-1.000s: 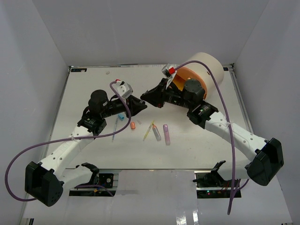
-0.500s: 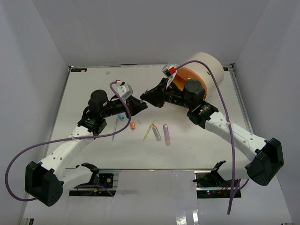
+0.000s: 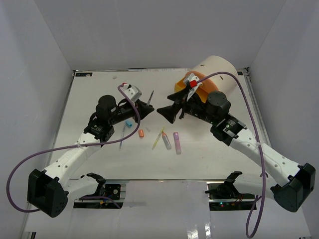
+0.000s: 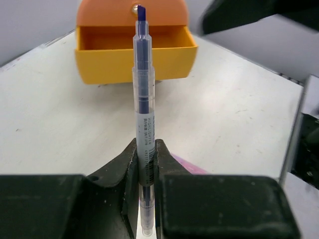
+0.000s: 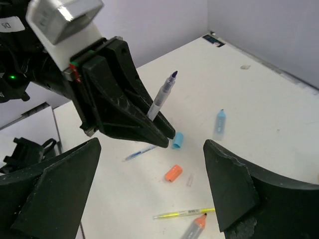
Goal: Sort the stationery into containers
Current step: Pick up the pen cap from the center of the board.
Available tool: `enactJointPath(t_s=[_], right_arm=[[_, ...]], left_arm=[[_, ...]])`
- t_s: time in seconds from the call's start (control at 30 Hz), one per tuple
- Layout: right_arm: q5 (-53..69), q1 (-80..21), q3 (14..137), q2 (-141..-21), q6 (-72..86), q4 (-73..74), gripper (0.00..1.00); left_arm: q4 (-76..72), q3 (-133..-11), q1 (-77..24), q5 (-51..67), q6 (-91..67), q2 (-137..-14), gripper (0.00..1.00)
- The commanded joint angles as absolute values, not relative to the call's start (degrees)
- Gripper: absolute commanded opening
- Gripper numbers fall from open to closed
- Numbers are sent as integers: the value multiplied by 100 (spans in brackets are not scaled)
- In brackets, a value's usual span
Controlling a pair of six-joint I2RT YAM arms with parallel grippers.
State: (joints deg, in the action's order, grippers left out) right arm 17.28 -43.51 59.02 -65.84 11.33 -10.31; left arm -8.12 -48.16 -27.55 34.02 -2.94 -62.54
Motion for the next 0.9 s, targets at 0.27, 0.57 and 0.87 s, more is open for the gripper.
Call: enactJointPath(t_s=[0.27, 0.57, 0.87], right_arm=[[791, -4324, 6643, -7039, -237, 650, 90], [519, -4596, 7241, -9058, -466, 1036, 95], [-193, -5159, 8806, -10993, -458, 1845, 79]], left_arm=[[957, -5344, -2707, 89, -492, -6662, 0], [1556, -4730, -2022, -861, -1151, -6144, 0], [1407, -4351, -1380, -1362, -1608, -5652, 0]])
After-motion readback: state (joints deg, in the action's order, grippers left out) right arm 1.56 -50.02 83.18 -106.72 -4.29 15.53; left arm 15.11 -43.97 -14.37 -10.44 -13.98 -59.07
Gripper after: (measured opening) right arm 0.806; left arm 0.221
